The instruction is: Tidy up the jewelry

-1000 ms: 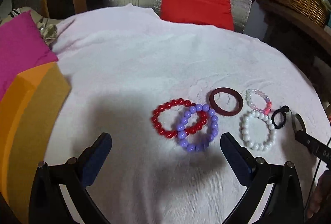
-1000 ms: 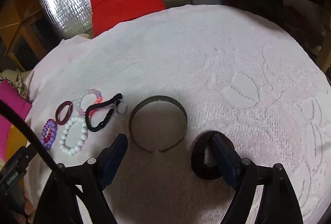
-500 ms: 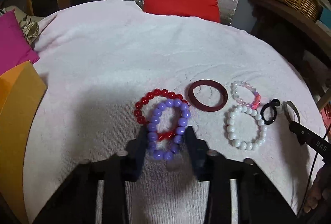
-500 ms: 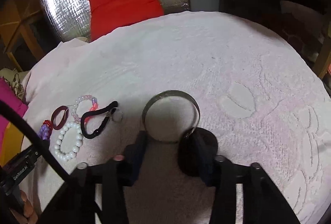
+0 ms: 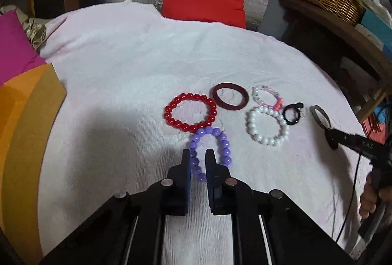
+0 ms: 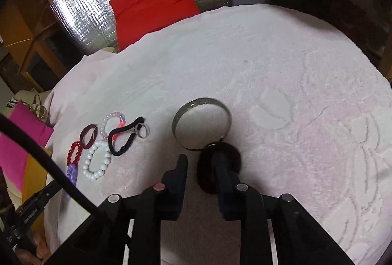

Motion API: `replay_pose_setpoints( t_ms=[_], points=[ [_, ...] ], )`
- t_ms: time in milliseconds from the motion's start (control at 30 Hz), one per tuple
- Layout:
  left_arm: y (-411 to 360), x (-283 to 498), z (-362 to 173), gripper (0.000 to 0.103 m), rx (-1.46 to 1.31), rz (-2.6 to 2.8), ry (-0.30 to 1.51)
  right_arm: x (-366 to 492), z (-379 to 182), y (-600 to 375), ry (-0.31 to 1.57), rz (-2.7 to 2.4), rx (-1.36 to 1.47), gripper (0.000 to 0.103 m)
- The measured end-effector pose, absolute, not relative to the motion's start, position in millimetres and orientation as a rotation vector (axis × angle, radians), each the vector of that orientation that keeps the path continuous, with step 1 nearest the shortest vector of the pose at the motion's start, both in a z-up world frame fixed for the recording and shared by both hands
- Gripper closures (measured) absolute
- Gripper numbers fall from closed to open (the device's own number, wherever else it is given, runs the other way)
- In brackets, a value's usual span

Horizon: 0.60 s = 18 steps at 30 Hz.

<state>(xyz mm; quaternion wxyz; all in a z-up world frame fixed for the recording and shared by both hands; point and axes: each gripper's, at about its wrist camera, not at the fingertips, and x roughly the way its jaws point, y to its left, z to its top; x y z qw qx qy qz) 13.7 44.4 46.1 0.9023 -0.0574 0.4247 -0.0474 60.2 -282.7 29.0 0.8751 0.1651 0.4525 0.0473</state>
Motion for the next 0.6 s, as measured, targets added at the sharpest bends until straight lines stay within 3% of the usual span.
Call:
replay_pose_setpoints(
  t_ms=[67,100,267,400,433,567,600],
  points=[
    [44.3,9.6,48.7,0.092,-0.114,-0.111,0.874,60.3,31.6,-287.5,0.928,0.072,0.346,0.040],
    [44.3,9.9,48.9,0.092,-0.113,-0.115,0.876,60.3,32.6,-288.1,0.915,0.058,0.348,0.018],
    [55.4,14.5,41.3,0.088,-0.125,-0.086,0.909,68.1,32.4,-279.0,0.893,0.016,0.266,0.017],
    [60.8,20.8,34.0,0.046,-0.163,-0.070,0.933,83.0,21.5,-270.8,0.945,-0.045,0.195,0.017],
    [59.5,21.6,34.4,0.040,-0.169,-0.078,0.925,85.5,19.3,-268.9,0.949,-0.058,0.180,0.017],
    [46.5,28.6,32.1,0.039,-0.173,-0.131,0.912,92.1,19.6,-260.3,0.943,-0.073,0.136,0.021],
    [41.8,31.7,29.1,0.040,-0.166,-0.131,0.919,92.6,19.4,-260.0,0.941,-0.060,0.143,0.033]
  ],
)
